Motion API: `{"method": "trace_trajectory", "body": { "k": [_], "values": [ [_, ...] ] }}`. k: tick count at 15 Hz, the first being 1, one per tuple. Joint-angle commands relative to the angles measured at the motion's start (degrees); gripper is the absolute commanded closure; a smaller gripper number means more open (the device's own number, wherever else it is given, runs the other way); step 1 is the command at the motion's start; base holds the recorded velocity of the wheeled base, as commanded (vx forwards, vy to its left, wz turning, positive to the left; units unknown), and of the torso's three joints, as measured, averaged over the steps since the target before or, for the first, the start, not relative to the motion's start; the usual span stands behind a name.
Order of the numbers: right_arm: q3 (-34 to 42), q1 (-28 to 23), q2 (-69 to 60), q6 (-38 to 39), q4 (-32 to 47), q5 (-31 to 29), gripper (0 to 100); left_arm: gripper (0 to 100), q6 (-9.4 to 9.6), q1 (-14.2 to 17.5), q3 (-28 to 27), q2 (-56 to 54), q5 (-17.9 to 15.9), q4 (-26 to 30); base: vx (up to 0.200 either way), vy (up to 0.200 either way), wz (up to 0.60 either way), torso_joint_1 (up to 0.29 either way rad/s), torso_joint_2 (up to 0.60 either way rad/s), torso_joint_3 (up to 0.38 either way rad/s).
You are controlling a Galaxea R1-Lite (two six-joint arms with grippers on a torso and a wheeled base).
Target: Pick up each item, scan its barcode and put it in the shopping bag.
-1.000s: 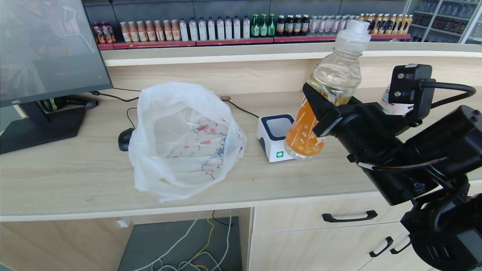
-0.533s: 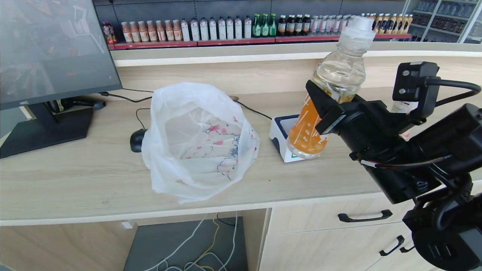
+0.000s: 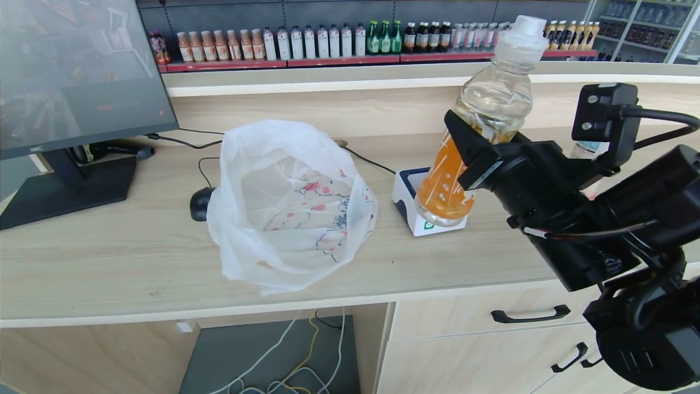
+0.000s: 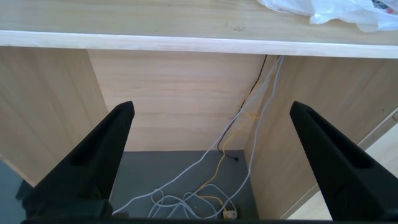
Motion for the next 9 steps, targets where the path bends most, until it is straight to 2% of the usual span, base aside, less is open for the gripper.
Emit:
{"method": "trace_trajectory", "body": {
  "k": [1,4,9],
  "values": [
    [0.4,0.1,-0.3,1.0,0.0,0.1,100,0,0.00,0.0,0.0,0.0,0.0,0.0,0.000,0.000,0.00,0.000,0.00,0.000],
    [-1.5,-0.9,0.1,3.9,0.0,0.1,100,0,0.00,0.0,0.0,0.0,0.0,0.0,0.000,0.000,0.00,0.000,0.00,0.000],
    [-9.1,-6.0,0.0,14.7,7.0,0.7,100,0,0.00,0.0,0.0,0.0,0.0,0.0,0.000,0.000,0.00,0.000,0.00,0.000]
  ]
}}
